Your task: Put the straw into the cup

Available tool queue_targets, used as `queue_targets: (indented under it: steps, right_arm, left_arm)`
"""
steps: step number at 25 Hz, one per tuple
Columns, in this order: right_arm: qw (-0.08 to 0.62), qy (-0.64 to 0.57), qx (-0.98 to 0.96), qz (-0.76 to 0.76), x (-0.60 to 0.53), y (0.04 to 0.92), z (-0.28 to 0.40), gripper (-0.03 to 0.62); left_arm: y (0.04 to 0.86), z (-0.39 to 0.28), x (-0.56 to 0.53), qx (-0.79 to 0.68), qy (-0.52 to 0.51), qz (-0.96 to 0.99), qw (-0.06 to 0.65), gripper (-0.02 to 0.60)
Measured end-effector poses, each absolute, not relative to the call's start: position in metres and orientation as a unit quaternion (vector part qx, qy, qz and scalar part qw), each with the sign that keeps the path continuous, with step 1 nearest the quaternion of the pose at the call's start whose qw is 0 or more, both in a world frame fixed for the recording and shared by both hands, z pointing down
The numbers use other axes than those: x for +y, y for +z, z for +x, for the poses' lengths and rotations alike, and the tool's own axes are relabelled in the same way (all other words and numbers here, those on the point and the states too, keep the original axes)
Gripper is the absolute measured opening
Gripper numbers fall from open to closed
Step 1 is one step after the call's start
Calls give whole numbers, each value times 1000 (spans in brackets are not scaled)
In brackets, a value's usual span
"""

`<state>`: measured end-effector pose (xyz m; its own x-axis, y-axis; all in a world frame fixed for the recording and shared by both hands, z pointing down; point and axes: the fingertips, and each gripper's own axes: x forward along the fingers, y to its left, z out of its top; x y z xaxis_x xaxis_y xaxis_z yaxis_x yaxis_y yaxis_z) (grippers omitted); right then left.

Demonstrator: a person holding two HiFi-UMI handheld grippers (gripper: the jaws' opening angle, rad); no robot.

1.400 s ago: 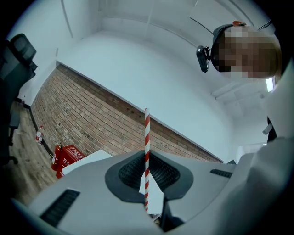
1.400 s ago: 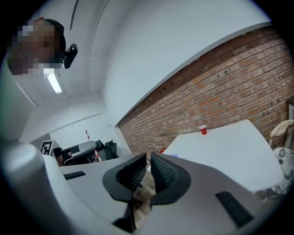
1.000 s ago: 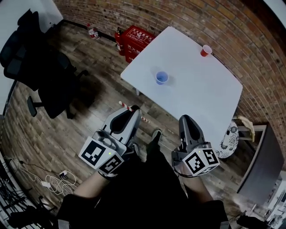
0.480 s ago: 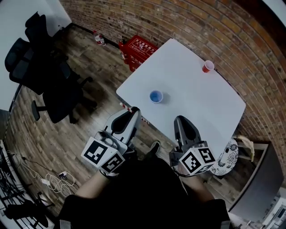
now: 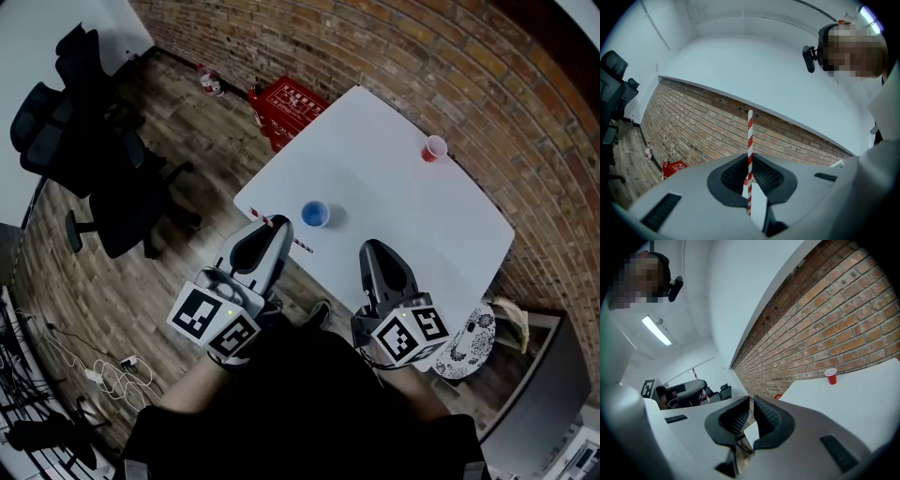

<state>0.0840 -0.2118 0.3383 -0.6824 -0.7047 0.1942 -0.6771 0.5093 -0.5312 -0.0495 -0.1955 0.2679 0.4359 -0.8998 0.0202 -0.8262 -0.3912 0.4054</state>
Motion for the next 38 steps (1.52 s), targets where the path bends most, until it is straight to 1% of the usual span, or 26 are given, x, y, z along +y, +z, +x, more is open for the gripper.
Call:
queue_targets:
  steps: [8, 17, 21, 28, 38]
  right_arm:
    - [26, -305, 864, -399, -221, 345, 80, 51]
    - [34, -306, 842, -443, -247, 354, 60, 51]
    - [29, -303, 834, -461, -255, 355, 49, 51]
    - [26, -319, 813, -486, -266, 366, 40, 51]
    - [28, -351, 790, -502, -266, 398, 50, 51]
  left_arm:
    - [275, -44, -215, -510, -89, 834, 189, 38]
    - [290, -61, -255, -459, -80, 861, 204, 38]
    - [295, -77, -273, -447, -81, 865, 214, 38]
    - [313, -84, -300, -420, -70, 874, 233, 38]
    - [342, -83, -322, -414, -66, 871, 257, 38]
